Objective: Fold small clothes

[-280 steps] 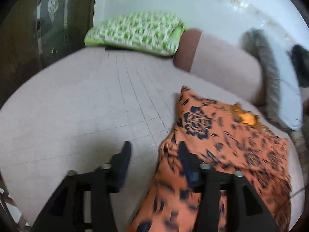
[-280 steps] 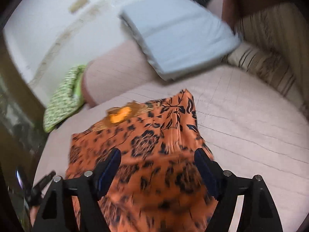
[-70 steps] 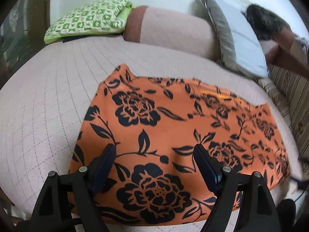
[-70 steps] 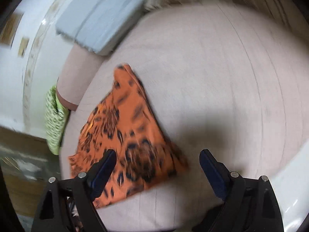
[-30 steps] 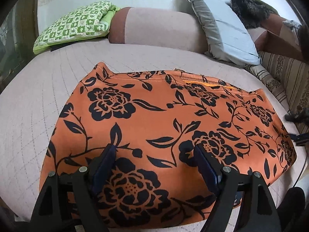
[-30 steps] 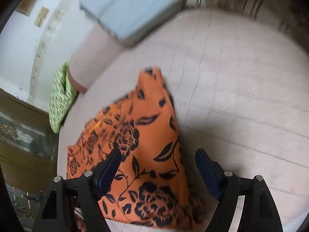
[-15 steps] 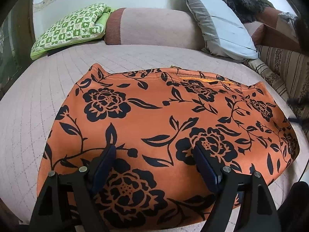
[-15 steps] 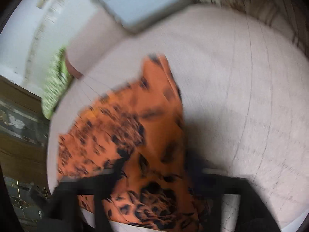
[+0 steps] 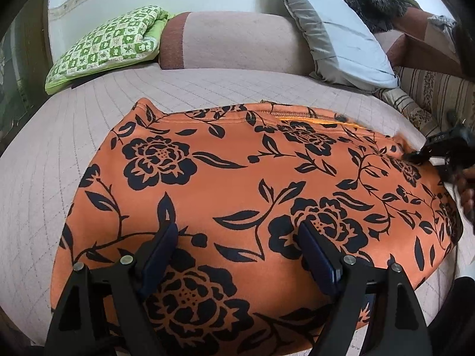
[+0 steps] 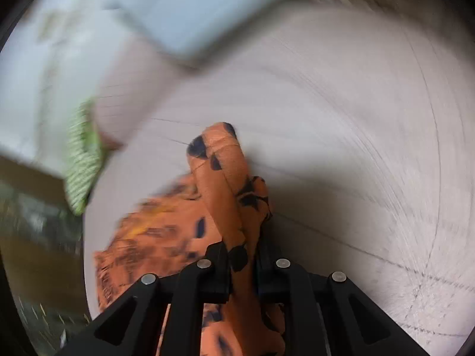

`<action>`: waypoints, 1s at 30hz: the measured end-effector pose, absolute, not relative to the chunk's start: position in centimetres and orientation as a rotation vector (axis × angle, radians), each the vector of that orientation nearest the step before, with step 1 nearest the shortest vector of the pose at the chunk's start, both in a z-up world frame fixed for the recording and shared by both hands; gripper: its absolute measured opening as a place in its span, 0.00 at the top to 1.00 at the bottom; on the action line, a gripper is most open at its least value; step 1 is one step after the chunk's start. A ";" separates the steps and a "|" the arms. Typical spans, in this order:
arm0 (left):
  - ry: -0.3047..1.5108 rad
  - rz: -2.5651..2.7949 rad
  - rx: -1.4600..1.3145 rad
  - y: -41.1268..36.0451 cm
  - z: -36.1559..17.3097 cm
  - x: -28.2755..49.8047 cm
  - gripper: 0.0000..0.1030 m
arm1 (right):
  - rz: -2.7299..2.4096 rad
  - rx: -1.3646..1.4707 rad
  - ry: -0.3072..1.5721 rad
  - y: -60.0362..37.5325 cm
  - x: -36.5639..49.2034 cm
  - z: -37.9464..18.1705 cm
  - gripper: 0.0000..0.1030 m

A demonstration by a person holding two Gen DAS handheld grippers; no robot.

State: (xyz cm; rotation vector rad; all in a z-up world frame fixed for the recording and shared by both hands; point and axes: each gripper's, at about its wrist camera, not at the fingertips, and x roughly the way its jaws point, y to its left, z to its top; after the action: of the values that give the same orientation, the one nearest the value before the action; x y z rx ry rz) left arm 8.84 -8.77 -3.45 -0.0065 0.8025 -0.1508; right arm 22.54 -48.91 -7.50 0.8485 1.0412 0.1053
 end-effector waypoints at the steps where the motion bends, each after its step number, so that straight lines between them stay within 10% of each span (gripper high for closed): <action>1: 0.802 -0.151 -0.005 -8.8 -3.4 8.8 0.19 | 0.127 0.930 1.012 -49.6 22.0 -7.4 0.79; 2: 0.801 -0.154 -0.011 -8.7 -3.4 8.8 0.19 | 0.116 0.926 1.005 -49.5 21.6 -6.8 0.76; 4: 0.806 -0.158 -0.032 -8.5 -3.3 8.9 0.19 | 0.064 0.794 0.998 -48.8 20.4 -4.0 0.23; 5: 0.809 -0.160 -0.050 -8.3 -3.2 8.9 0.19 | 0.007 0.717 0.969 -48.5 19.2 -2.4 0.20; 16: 0.783 -0.194 -0.070 -7.4 -3.5 8.1 0.19 | -0.123 0.601 0.774 -43.6 -3.9 1.1 0.20; 30: 0.793 -0.290 -0.267 -4.3 -3.4 7.4 0.18 | -0.066 0.274 0.679 -36.0 -8.4 10.7 0.20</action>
State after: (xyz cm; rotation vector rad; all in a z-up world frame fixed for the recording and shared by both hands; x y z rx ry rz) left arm 7.35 -4.33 -3.42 -0.2668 0.7932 -0.2905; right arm -8.45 -36.04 10.66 0.2739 0.6794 -0.0663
